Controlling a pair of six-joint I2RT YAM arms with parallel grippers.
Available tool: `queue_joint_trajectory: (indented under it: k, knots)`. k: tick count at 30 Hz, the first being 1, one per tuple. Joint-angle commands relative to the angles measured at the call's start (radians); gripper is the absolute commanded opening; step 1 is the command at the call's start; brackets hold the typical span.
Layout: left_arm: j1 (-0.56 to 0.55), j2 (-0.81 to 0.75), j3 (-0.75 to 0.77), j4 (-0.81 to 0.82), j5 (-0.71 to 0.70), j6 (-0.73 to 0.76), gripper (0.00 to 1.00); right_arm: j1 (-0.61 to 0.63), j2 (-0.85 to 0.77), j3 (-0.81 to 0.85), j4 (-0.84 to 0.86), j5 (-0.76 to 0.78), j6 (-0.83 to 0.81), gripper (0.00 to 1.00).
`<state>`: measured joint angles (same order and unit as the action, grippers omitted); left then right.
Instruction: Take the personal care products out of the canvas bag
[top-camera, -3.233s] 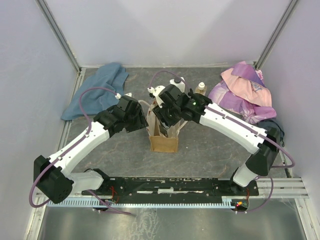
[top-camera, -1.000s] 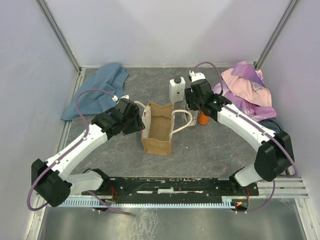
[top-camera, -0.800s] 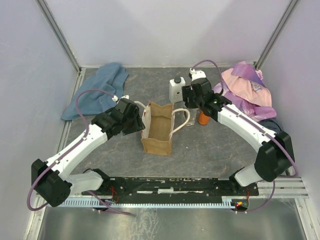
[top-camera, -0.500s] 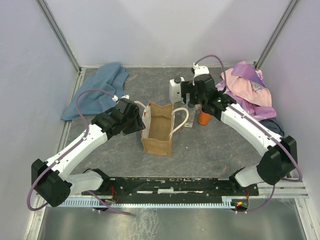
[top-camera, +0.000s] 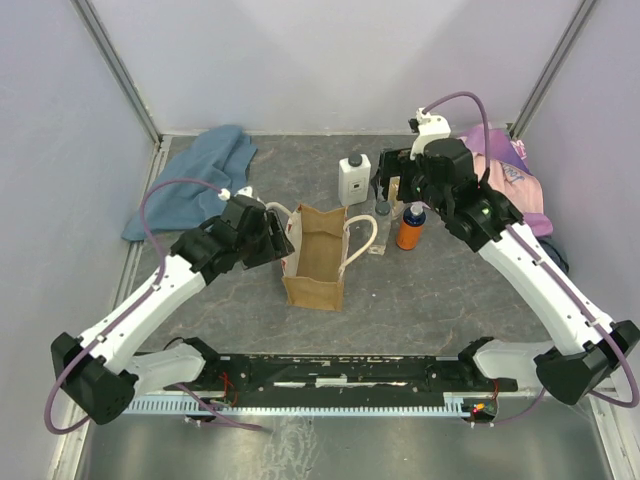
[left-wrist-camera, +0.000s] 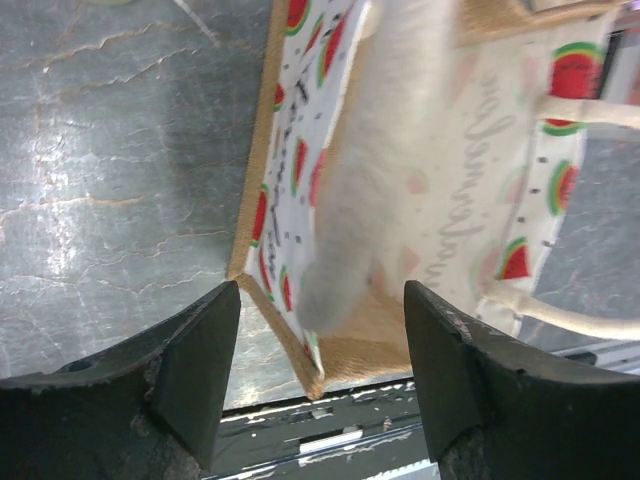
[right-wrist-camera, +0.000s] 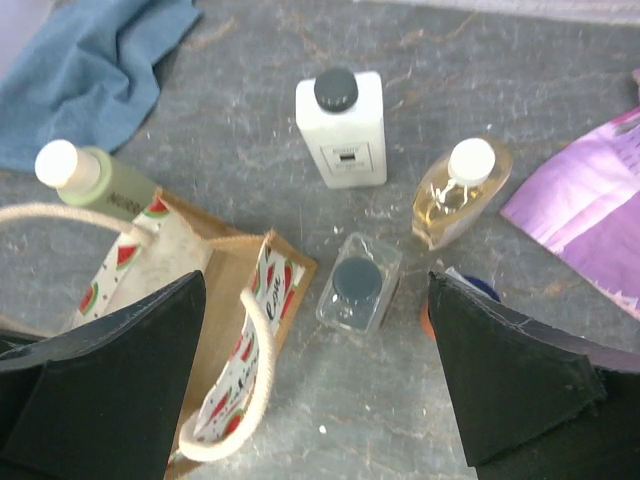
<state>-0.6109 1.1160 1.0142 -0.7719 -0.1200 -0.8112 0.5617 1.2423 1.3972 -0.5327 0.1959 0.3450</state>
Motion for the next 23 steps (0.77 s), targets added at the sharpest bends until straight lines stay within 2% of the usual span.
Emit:
queue_joint_trajectory:
  k: [1, 4, 10, 11, 14, 16, 19, 23]
  knots:
    - [-0.013, -0.051, 0.118, -0.002, 0.005, -0.038, 0.75, 0.004, 0.012, 0.021, -0.087, -0.05, 0.019, 1.0]
    - [-0.024, -0.049, 0.197, -0.067, -0.033, -0.028, 0.75, 0.005, 0.017, 0.017, -0.096, -0.082, 0.03, 1.0]
    - [-0.08, -0.046, 0.381, -0.188, -0.213, 0.001, 0.78, 0.005, 0.073, 0.076, -0.157, -0.136, 0.037, 1.0]
    - [-0.081, -0.039, 0.407, -0.202, -0.243, 0.022, 0.79, 0.004, 0.091, 0.103, -0.181, -0.141, 0.04, 1.0]
    - [-0.077, -0.005, 0.5, -0.275, -0.409, 0.117, 0.96, 0.005, 0.142, 0.201, -0.272, -0.14, 0.025, 1.0]
    - [-0.06, 0.0, 0.521, -0.289, -0.497, 0.166, 0.99, 0.004, 0.144, 0.245, -0.329, -0.069, 0.012, 1.0]
    - [-0.004, -0.026, 0.495, -0.225, -0.447, 0.232, 0.99, 0.005, 0.11, 0.251, -0.353, 0.064, -0.003, 1.0]
    - [0.011, -0.023, 0.449, -0.179, -0.42, 0.243, 0.99, 0.003, 0.09, 0.255, -0.375, 0.11, 0.007, 1.0]
